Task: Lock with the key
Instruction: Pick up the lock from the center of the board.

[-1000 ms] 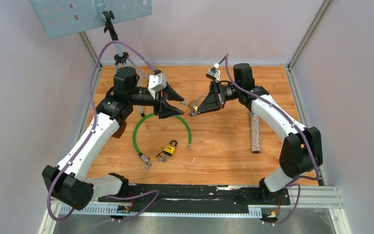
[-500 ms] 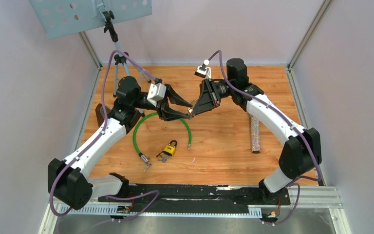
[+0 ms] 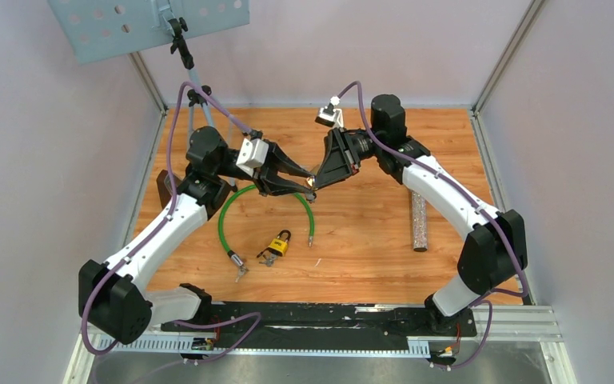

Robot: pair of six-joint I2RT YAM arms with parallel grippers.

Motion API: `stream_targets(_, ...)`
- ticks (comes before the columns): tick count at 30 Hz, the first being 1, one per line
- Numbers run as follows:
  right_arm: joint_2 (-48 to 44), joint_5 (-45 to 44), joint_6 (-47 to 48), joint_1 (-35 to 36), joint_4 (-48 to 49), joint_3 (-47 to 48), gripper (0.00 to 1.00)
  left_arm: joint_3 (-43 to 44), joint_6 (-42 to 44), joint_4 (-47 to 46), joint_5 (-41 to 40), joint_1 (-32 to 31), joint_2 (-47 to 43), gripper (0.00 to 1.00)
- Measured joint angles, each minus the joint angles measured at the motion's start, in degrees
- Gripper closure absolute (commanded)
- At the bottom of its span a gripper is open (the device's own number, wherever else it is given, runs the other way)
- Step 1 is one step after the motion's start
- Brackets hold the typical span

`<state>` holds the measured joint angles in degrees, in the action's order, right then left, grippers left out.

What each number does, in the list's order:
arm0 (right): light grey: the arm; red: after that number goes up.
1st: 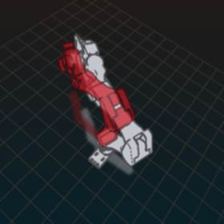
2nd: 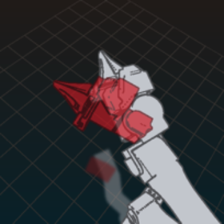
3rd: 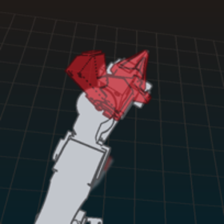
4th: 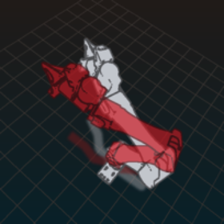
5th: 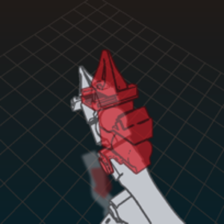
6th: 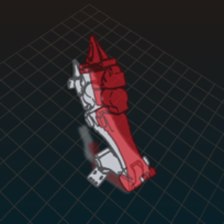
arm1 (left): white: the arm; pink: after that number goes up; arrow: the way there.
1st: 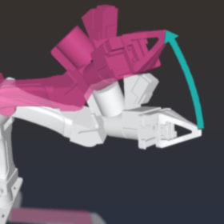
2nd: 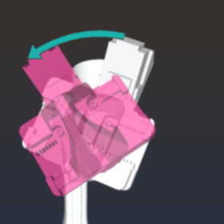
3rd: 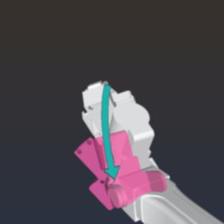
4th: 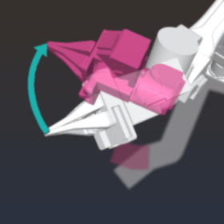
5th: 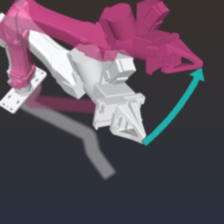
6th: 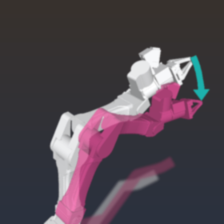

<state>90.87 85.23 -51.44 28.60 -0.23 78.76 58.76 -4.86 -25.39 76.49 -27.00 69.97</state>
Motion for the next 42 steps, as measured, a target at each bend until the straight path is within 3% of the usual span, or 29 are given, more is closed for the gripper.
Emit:
stream_targets(5,0.0,0.6,-3.7,0.2,4.8,-0.6,0.98,0.0,-1.0,-1.2,0.4,0.0,0.0,0.4)
stream_targets(8,0.0,0.8,-5.0,0.7,7.3,-0.8,0.98,0.0,-1.9,-0.4,1.1,0.0,0.0,0.31)
stream_targets(10,0.0,0.9,-5.4,1.0,8.3,-0.8,0.98,0.0,-2.2,0.2,1.4,0.0,0.0,0.31)
stream_targets(16,0.0,1.1,-6.0,1.4,9.3,-1.1,0.98,0.0,-1.0,2.5,2.1,0.0,-0.3,0.56)
stream_targets(21,0.0,1.4,-6.2,1.7,9.6,-1.1,0.99,0.0,-0.4,3.4,1.4,0.0,-0.3,0.71)
stream_targets(24,0.0,1.9,-6.6,2.1,9.6,-1.2,0.98,0.0,0.0,3.6,1.7,0.0,-0.5,0.98)
stream_targets(27,0.0,2.4,-7.3,2.1,9.6,-1.2,0.93,0.0,0.4,3.7,2.4,0.0,-0.6,1.0)
stream_targets(33,0.0,2.1,-7.3,1.9,9.6,-1.4,0.5,0.0,0.7,4.3,2.1,0.0,-0.8,1.0)
stream_targets(35,-0.2,0.7,-6.4,1.2,9.5,-2.0,0.41,0.0,1.0,6.1,0.2,0.0,-0.9,1.0)
stream_targets(38,-1.4,-2.1,-4.3,-0.9,8.9,-3.6,0.34,0.0,2.6,8.6,-4.3,0.0,-1.3,1.0)
stream_targets(42,-5.0,-4.5,-1.7,-6.9,7.6,-6.5,0.32,-0.9,4.9,10.7,-9.9,0.0,-3.3,1.0)
